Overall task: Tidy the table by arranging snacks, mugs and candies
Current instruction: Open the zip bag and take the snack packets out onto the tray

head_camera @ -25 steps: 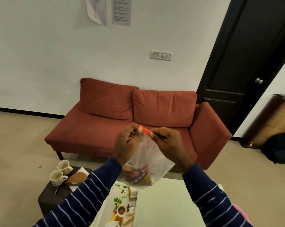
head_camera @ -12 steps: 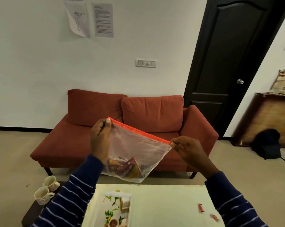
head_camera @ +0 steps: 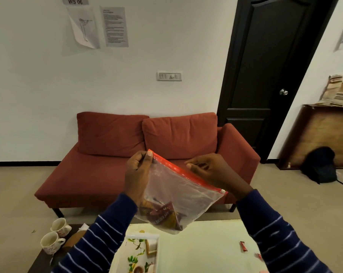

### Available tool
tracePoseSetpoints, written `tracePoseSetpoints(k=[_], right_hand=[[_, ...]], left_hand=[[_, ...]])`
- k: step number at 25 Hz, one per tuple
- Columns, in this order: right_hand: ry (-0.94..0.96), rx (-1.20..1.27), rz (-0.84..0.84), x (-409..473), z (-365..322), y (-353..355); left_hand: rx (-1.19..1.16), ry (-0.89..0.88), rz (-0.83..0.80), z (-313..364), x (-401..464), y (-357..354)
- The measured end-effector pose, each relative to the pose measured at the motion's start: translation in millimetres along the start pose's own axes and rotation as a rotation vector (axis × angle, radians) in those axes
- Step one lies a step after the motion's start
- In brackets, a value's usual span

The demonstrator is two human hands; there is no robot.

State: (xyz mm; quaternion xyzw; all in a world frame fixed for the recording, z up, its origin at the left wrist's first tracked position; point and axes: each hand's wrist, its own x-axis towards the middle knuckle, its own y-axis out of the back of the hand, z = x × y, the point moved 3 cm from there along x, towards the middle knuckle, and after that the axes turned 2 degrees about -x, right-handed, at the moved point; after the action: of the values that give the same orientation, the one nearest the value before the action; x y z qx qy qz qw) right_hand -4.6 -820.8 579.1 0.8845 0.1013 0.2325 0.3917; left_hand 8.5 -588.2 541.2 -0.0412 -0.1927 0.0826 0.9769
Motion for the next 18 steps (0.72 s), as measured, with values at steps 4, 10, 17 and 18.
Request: tracePoseSetpoints(k=[4,10,17,18], right_hand=[[0.058,0.052,-0.084,22.6,-29.4,-13.0],[-0.143,0.349,-0.269,26.4,-25.6,-21.2],[-0.328,0.610,-0.363,24.0,-21.6,-24.6],[-0.333,0.583,-0.341,24.3,-21.1,-23.9]], left_hand=[[0.025,0.039,-0.039,-3.5,-9.1,-14.8],[0.014,0.027,-0.163,8.6,-16.5,-18.1],[-0.020,0.110,-0.235,9.5,-20.0,-14.7],[-0.007,0.113,-0.221,9.2,-20.4,-14.0]])
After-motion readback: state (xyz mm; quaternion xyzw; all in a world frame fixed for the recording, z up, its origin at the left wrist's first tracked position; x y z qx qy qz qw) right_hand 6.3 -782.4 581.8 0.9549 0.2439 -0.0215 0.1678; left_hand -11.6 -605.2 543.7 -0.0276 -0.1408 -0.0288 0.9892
